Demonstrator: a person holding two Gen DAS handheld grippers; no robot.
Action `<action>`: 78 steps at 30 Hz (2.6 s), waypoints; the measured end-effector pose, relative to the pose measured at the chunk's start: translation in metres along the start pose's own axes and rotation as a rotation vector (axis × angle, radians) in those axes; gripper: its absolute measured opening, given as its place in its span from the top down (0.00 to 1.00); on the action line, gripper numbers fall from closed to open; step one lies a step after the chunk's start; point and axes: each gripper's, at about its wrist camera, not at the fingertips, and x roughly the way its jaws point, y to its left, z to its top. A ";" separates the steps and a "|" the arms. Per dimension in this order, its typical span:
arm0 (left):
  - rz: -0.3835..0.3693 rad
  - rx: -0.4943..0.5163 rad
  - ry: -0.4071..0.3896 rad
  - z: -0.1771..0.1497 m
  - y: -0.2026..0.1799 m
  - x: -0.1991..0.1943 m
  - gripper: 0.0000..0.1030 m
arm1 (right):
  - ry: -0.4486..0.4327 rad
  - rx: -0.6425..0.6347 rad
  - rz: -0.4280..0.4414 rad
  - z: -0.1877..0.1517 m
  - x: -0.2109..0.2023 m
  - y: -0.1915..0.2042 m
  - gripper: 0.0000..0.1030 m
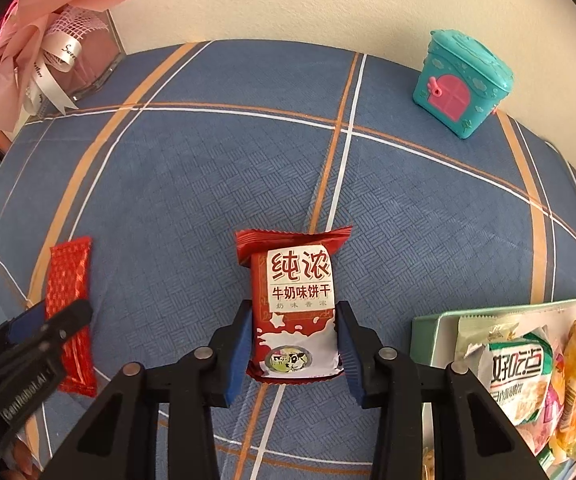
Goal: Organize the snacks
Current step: 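Lift the red wrapper and milk biscuit packet and carry both over the tray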
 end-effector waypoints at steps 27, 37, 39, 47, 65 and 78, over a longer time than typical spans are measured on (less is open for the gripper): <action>-0.034 0.022 -0.117 -0.013 -0.001 -0.077 0.54 | -0.108 0.032 0.049 -0.045 -0.070 -0.009 0.59; -0.013 0.089 -0.177 -0.023 -0.020 -0.108 0.54 | -0.122 0.083 0.066 -0.067 -0.088 -0.024 0.59; -0.003 0.113 -0.190 -0.025 -0.028 -0.114 0.54 | -0.123 0.094 0.068 -0.071 -0.092 -0.027 0.59; 0.019 0.219 -0.236 -0.036 -0.063 -0.134 0.54 | -0.159 0.153 0.073 -0.093 -0.115 -0.044 0.59; -0.039 0.371 -0.247 -0.059 -0.134 -0.141 0.54 | -0.230 0.313 0.144 -0.122 -0.152 -0.097 0.59; -0.060 0.498 -0.260 -0.082 -0.190 -0.148 0.54 | -0.247 0.505 0.144 -0.132 -0.158 -0.174 0.59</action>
